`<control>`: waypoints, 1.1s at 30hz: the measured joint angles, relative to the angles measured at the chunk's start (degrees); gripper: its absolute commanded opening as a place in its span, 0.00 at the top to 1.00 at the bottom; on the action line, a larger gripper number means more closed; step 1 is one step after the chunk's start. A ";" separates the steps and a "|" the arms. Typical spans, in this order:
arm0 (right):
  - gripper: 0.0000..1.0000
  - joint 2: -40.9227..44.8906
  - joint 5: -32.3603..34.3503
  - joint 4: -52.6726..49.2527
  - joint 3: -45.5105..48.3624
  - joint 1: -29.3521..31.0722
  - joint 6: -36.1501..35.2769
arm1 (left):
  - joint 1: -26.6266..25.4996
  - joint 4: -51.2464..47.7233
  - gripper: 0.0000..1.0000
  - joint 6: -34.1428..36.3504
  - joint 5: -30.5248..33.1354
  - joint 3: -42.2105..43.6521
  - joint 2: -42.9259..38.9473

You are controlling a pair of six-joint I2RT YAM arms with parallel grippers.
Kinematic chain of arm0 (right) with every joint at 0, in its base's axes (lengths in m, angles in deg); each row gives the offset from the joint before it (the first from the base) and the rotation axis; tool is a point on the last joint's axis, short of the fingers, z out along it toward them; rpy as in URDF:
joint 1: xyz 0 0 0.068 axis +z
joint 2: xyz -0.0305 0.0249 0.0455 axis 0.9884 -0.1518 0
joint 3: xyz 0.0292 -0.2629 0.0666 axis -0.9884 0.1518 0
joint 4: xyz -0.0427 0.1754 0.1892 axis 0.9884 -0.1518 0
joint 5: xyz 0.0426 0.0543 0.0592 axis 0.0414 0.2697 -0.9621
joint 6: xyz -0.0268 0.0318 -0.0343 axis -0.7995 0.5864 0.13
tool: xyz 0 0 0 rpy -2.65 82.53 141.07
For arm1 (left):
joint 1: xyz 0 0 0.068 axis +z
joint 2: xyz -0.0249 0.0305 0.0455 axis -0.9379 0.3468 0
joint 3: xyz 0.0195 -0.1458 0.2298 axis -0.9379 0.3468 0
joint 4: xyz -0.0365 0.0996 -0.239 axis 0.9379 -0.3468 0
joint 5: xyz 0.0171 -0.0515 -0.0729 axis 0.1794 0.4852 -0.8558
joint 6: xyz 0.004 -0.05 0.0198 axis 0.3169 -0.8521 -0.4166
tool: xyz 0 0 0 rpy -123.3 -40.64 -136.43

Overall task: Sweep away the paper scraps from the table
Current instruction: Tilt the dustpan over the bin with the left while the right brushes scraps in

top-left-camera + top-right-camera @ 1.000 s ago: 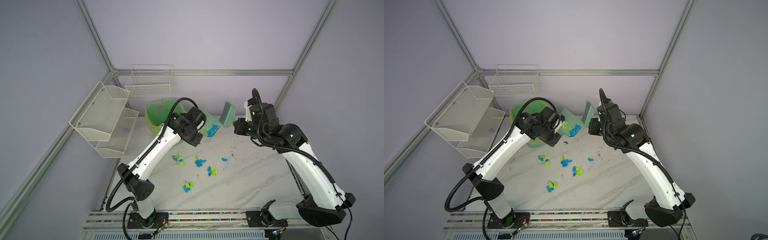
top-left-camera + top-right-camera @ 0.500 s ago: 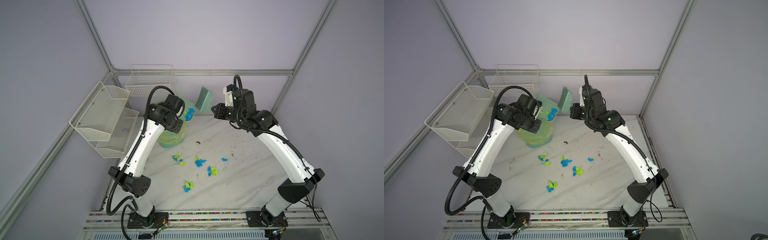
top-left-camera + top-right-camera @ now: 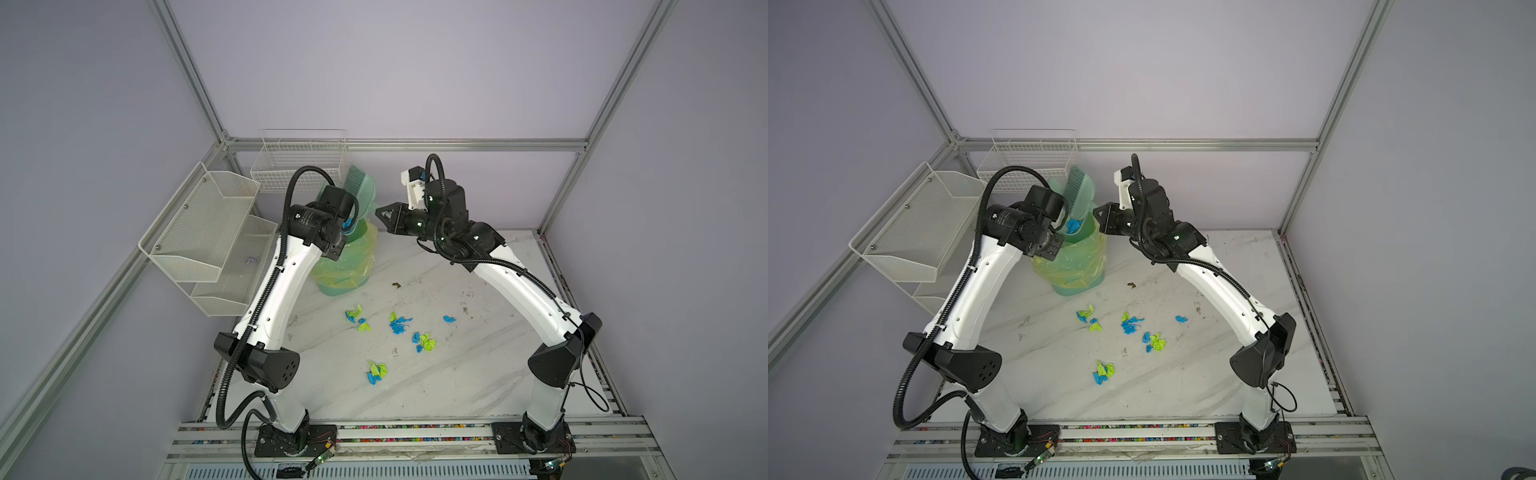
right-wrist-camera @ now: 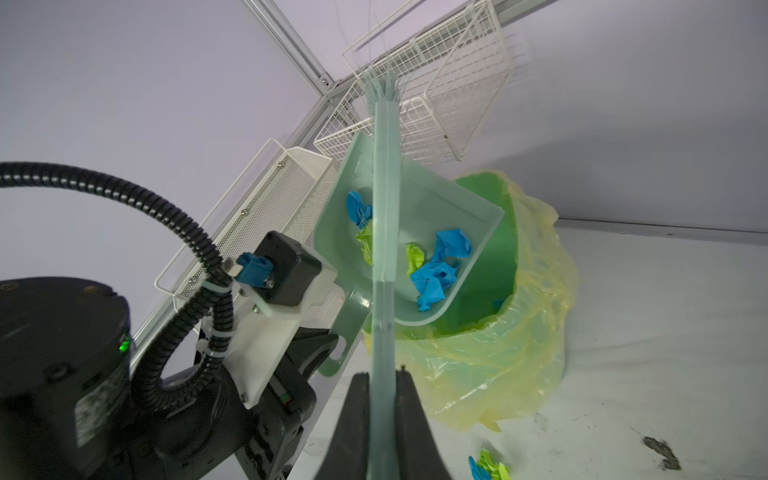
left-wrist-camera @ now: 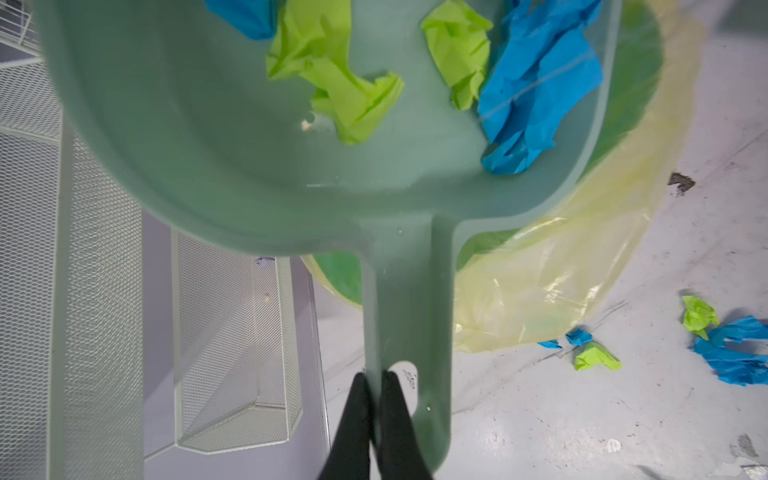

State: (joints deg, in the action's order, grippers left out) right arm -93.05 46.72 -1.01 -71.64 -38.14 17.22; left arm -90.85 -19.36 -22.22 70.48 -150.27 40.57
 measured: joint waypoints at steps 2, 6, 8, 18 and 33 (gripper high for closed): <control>1.00 -1.51 -1.01 2.40 0.37 0.61 0.85 | 0.15 0.35 1.00 0.57 1.97 0.04 0.35; 1.00 -3.32 -2.84 7.58 1.97 1.20 3.17 | 0.55 1.42 1.00 1.86 5.77 0.63 0.44; 1.00 -4.24 -3.80 9.57 1.77 1.27 4.13 | 0.92 1.95 1.00 2.14 7.30 1.33 0.44; 1.00 -14.73 -3.02 6.27 -10.38 1.29 4.94 | 2.08 4.76 1.00 4.83 12.81 5.09 0.44; 1.00 -15.82 9.60 -3.54 -9.16 1.29 1.09 | 3.19 5.51 1.00 5.88 12.13 6.86 0.39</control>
State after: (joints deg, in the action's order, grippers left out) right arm -108.87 56.32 -4.56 -80.80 -36.85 18.31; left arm -87.66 -13.86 -16.34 82.61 -143.40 40.97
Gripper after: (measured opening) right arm 0.108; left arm 0.049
